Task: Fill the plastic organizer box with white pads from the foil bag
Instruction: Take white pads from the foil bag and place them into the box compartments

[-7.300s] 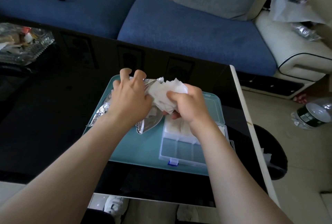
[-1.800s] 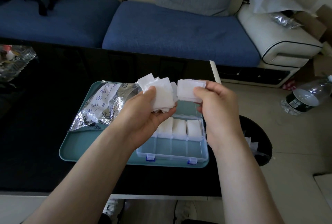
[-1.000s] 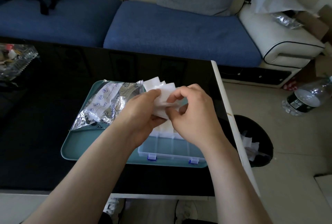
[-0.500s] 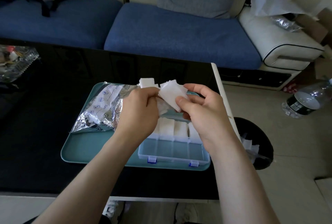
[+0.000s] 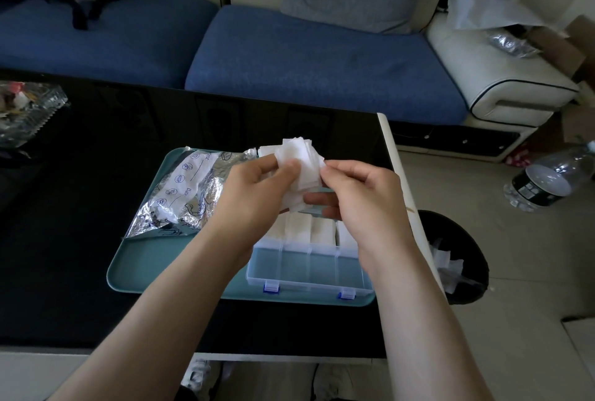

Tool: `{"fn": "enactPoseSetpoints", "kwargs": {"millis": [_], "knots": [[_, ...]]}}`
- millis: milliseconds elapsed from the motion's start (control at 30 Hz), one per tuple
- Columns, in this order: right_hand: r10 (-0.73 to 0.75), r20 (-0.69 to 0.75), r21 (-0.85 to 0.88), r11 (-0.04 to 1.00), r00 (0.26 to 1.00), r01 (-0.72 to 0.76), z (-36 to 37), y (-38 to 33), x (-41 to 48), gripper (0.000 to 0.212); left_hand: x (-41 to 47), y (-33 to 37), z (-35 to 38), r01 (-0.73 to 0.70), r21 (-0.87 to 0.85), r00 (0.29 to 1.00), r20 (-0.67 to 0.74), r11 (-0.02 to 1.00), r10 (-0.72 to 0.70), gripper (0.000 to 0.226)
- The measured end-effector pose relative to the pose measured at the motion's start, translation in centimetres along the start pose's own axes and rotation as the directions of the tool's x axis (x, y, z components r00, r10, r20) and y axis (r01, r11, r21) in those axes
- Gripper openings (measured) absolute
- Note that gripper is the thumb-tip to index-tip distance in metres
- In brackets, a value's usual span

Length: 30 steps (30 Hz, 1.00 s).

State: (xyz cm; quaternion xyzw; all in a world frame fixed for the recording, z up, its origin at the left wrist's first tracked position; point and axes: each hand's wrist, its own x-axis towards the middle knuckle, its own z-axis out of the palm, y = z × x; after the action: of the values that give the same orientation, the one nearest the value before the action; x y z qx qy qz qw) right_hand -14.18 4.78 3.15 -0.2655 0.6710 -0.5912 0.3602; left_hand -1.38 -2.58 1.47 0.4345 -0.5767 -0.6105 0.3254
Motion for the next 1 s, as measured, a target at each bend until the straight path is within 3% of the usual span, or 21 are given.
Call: {"fn": "enactPoseSetpoints", "kwargs": {"millis": [267, 433, 600, 1000], "knots": [[-0.114, -0.254, 0.040, 0.991, 0.960, 0.128, -0.5, 0.4, 0.7, 0.018, 0.5, -0.2, -0.4, 0.062, -0.023, 0.996, -0.060, 0.998, -0.063, 0.030], [-0.255, -0.166, -0.111, 0.965, 0.952, 0.239, -0.3, 0.7, 0.7, 0.019, 0.5, -0.4, -0.1, 0.138, -0.021, 0.990, 0.043, 0.990, -0.137, 0.032], [-0.403, -0.125, -0.340, 0.876, 0.907, 0.343, 0.0, 1.5, 1.1, 0.016, 0.0, 0.1, 0.2, 0.134, 0.001, 0.984, 0.118, 0.991, -0.133, 0.036], [-0.568, -0.052, -0.534, 0.711, 0.821, 0.458, 0.3, 1.5, 0.8, 0.004, -0.2, 0.2, 0.4, 0.056, 0.074, 0.991, 0.114, 0.996, -0.065, 0.049]]}}
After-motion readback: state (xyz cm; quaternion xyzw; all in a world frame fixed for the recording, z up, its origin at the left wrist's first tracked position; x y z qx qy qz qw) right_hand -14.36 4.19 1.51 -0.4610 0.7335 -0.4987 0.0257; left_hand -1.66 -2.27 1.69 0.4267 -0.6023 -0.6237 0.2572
